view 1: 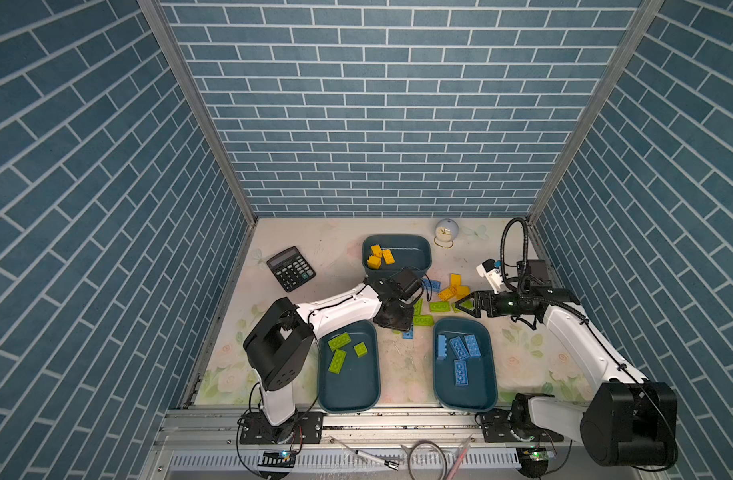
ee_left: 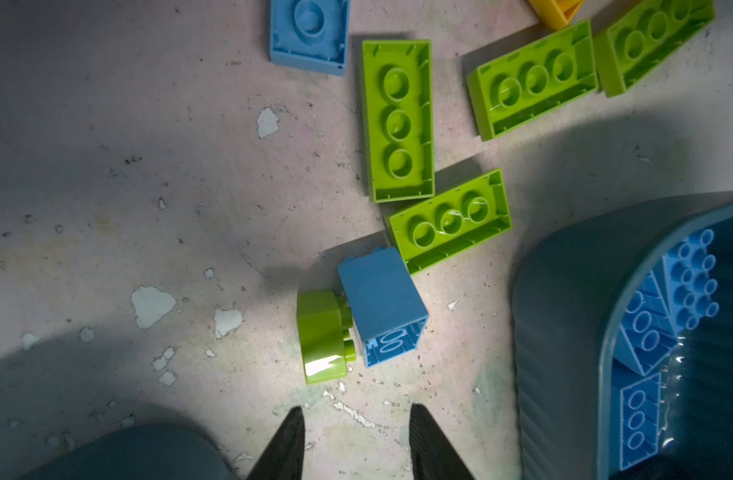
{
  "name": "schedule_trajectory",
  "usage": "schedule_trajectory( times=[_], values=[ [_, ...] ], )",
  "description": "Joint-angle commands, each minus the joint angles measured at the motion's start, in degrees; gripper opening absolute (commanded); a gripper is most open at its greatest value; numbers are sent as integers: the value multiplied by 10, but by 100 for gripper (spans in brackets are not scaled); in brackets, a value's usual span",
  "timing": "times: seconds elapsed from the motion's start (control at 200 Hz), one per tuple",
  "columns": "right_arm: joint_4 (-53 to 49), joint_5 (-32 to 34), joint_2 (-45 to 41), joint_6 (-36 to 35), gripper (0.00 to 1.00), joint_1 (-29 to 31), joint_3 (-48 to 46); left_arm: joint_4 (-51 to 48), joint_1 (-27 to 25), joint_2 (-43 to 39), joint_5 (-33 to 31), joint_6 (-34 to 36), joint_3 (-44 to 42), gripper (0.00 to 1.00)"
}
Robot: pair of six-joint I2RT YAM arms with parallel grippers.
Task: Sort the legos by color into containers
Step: 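Move the left gripper back over the pile, then grasp the lime-green 2x2 brick beside the blue brick with the left gripper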
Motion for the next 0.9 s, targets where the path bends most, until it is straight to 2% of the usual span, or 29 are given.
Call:
schedule_trajectory(
  times=[0.0, 0.895],
  values=[
    [-12, -3, -16, -8, 97, 1, -10, -10, -2, 15, -22, 11, -7, 41],
    [-15, 2, -15, -13, 97, 2, -10, 10, 15, 106, -30, 48, 33, 40]
  ],
)
